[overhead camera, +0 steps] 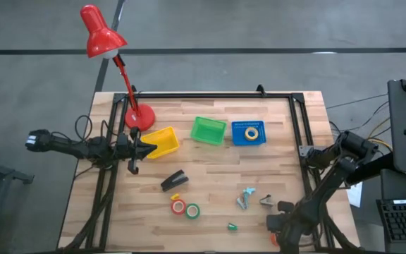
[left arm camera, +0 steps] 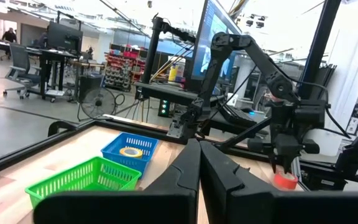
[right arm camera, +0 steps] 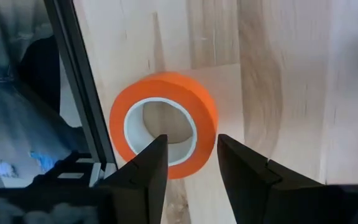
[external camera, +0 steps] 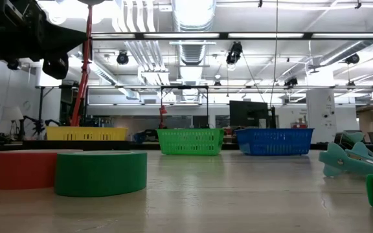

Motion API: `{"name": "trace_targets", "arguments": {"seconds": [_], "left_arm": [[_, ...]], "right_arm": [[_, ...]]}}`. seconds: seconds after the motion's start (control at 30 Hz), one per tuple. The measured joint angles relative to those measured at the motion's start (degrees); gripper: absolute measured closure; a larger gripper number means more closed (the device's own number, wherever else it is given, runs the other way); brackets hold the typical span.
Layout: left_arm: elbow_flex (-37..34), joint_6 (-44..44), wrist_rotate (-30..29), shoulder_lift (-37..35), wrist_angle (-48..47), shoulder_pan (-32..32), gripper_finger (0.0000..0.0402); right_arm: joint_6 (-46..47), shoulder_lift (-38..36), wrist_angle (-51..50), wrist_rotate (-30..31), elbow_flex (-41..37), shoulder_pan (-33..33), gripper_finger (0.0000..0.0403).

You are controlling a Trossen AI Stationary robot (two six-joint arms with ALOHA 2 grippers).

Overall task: Pick and place Stapler, Stapler remover, tape
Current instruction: Put the orange tape in the blue basket

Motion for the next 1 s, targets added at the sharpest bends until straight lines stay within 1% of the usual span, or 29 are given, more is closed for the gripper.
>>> {"name": "trace_targets", "arguments": {"seconds": [0.13, 0.3, 0.77, 1.0], "left_arm": [[0.0, 0.0, 0.0, 0.0, -0.3, 0.0, 0.0392], [0.0, 0.0, 0.0, 0.0, -0.3, 0.0, 0.0392], [0.0, 0.0, 0.0, 0.0, -1.2, 0.0, 0.0392], [0.0, 0.0, 0.0, 0.0, -1.2, 0.0, 0.0392]], "right_arm": [[-0.3, 0.9, -0.5, 0.1, 0.2, 0.0, 0.0265], [-0.3, 0.8, -1.6, 0.4, -0.6, 0.0, 0.0278], [-1.5, 0.7, -2.7, 1.4, -0.7, -0.1, 0.0362], [-2.0, 0.5, -2.8, 2.3, -0.7, -0.5, 0.0363]]}}
